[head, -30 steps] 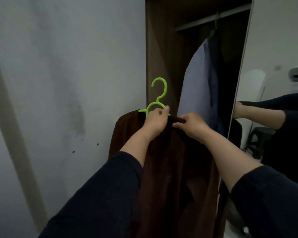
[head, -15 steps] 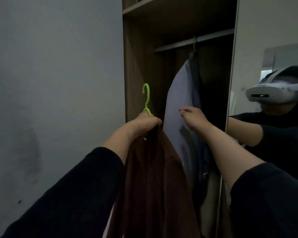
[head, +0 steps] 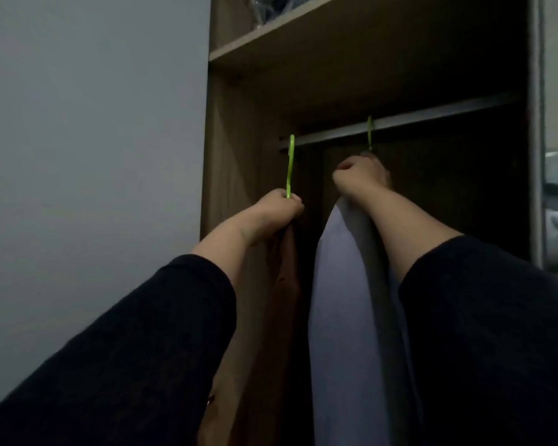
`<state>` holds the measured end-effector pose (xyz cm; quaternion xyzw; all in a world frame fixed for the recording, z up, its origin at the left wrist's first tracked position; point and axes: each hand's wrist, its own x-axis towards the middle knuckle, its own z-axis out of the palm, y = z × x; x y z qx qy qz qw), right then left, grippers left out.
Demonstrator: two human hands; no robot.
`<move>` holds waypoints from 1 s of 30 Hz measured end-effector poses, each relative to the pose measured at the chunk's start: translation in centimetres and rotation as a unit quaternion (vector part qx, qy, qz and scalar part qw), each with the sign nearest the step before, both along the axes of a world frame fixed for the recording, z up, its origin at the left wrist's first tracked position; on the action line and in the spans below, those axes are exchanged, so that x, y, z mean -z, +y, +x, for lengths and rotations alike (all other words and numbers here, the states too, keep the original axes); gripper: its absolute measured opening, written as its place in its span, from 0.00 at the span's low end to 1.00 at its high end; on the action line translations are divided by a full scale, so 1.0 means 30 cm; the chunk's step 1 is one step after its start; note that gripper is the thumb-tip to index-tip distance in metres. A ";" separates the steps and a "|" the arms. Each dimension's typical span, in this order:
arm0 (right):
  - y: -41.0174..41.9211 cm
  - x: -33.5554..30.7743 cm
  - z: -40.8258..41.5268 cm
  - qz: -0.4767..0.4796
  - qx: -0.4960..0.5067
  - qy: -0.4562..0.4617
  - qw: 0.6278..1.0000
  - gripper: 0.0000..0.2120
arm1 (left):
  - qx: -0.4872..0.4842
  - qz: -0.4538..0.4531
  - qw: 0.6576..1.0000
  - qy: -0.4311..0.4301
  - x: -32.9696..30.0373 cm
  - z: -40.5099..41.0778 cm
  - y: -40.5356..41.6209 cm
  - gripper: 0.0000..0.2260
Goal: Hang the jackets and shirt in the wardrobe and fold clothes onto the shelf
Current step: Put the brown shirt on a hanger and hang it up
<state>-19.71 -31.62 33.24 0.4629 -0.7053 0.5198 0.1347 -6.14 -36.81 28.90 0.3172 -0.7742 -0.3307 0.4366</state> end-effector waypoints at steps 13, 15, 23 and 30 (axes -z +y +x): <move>-0.215 -0.101 -0.173 -0.034 0.022 -0.128 0.991 0.21 | 0.109 -0.019 0.993 0.050 -0.269 -0.324 -0.273 0.15; -0.249 -0.100 -0.198 -0.054 0.025 -0.124 0.991 0.21 | 0.115 -0.024 0.991 0.060 -0.315 -0.378 -0.317 0.17; -0.307 -0.128 -0.270 -0.065 0.035 -0.111 0.991 0.21 | 0.171 -0.059 0.983 0.010 -0.403 -0.462 -0.401 0.05; -0.312 -0.106 -0.269 -0.052 0.022 -0.105 0.993 0.22 | 0.172 -0.023 0.985 -0.006 -0.320 -0.460 -0.397 0.13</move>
